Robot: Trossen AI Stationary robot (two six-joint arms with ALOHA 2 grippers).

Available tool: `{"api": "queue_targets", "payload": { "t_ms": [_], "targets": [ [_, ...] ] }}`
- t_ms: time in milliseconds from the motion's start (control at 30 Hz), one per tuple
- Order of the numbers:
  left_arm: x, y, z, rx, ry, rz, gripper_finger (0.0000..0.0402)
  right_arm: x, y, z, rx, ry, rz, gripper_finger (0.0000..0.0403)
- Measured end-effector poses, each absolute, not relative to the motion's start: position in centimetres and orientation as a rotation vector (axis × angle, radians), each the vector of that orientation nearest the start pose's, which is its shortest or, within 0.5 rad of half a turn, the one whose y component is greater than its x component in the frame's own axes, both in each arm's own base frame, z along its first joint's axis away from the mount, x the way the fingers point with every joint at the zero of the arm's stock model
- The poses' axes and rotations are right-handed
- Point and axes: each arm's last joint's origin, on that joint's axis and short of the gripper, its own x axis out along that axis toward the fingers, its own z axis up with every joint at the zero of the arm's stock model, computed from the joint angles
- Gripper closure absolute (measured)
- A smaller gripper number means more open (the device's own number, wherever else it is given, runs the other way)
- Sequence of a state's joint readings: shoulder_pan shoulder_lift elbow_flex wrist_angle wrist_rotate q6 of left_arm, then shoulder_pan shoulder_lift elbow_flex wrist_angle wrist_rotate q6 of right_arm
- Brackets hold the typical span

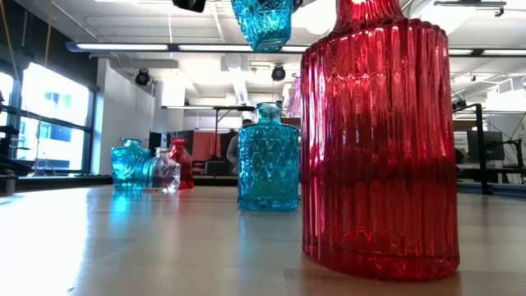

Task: Sort vases onto shelf
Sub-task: Put the bottom left blue vase on the shelf

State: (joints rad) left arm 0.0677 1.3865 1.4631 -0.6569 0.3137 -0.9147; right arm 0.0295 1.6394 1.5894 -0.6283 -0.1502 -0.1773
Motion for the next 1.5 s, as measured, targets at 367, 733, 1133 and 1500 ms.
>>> {"api": "queue_targets", "payload": {
  "t_ms": [367, 733, 1133, 1500],
  "targets": [
    [29.0, 2.2, 38.9, -1.048, 0.657, -0.005, 0.0307, 36.1, 1.6, 35.4, -0.145, 0.661, 0.204, 0.0119],
    [28.6, 2.8, 39.3, -1.053, 0.642, -0.03, 0.0275, 35.8, 1.5, 34.9, -0.11, 0.715, 0.192, 0.0119],
    [25.7, 3.8, 41.6, -0.911, 0.529, -0.049, 0.0275, 34.2, 1.1, 37.0, -0.064, 0.66, 0.07, 0.0119],
    [22.4, 5.0, 43.6, -0.718, 0.407, -0.045, 0.0275, 33.7, -0.2, 37.7, 0.041, 0.629, -0.2, 0.0119]
  ]
}}
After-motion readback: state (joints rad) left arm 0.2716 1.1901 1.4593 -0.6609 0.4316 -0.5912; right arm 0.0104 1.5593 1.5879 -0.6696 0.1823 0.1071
